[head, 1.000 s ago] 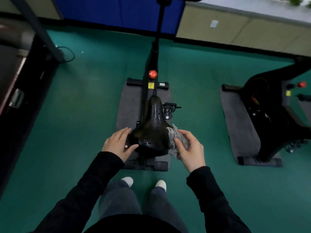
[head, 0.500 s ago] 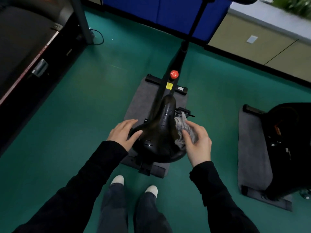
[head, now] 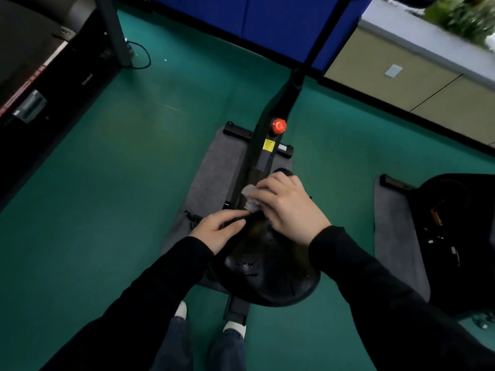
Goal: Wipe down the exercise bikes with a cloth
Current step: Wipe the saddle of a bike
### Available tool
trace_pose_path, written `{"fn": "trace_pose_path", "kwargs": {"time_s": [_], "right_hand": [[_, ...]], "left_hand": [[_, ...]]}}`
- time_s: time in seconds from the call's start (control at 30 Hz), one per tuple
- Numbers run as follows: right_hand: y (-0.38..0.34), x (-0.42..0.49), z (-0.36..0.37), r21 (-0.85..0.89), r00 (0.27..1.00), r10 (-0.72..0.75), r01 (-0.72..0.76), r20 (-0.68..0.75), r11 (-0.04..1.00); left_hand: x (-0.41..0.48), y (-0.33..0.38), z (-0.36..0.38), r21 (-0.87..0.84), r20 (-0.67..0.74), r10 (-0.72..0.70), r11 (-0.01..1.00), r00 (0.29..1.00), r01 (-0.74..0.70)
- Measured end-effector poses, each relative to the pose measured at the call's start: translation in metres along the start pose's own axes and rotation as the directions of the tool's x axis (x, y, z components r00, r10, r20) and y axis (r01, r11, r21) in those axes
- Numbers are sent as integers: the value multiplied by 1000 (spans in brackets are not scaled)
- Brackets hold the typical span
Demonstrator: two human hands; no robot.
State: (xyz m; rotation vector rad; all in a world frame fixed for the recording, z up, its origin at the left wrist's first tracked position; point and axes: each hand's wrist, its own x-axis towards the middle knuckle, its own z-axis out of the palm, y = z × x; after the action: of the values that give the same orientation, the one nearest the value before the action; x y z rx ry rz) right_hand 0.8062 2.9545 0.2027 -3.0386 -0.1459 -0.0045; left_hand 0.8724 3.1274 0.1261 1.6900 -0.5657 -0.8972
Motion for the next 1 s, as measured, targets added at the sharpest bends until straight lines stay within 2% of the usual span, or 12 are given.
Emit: {"fn": "trace_pose_path", "kwargs": {"time_s": [0.13, 0.2, 0.27, 0.33, 0.37, 0.43, 0.5, 0.57, 0.63, 0.7, 0.77, 1.0], "right_hand": [[17, 16, -1, 71, 994, 113, -112, -12, 991], [25, 25, 0, 129, 976, 207, -197, -65, 972], [33, 29, 0, 235, 923, 363, -328, -126, 915], [34, 24, 0, 352, 870, 463, -386, -167, 853], [30, 18, 1, 389, 867, 461, -366, -187, 846], [12, -4, 10, 405, 908, 358, -251, -216, 879], [-7, -34, 20, 399, 959, 212, -123, -186, 908], [-11, -58, 25, 406, 974, 153, -75, -164, 911], [-5, -70, 25, 425, 952, 238, -137, -194, 895], [-5, -72, 24, 500, 867, 440, -280, -236, 820], [-15, -77, 25, 572, 800, 559, -360, -217, 737], [-32, -106, 29, 564, 769, 614, -433, -175, 703]], "left_hand": [[-4, -6, 2, -56, 16, 31, 998, 999, -30], [-5, -6, 3, -73, 9, 36, 997, 999, -35], [-6, -5, 3, -91, 8, 37, 995, 999, -36], [-6, -5, 2, -111, 5, 24, 993, 1000, -24], [-6, -5, 1, -119, 5, 22, 993, 1000, -22], [-7, -4, 2, -122, 7, 28, 992, 1000, -27], [-8, -5, 3, -112, 4, 29, 993, 1000, -28], [-10, -7, 2, -100, 10, 27, 995, 1000, -26], [-11, -8, 2, -76, 32, 41, 996, 999, -39], [-14, -9, 2, -68, 29, 53, 996, 998, -51], [-16, -9, 4, -61, 19, 62, 996, 998, -60], [-31, -4, 0, -9, 74, 69, 998, 995, -69]]}}
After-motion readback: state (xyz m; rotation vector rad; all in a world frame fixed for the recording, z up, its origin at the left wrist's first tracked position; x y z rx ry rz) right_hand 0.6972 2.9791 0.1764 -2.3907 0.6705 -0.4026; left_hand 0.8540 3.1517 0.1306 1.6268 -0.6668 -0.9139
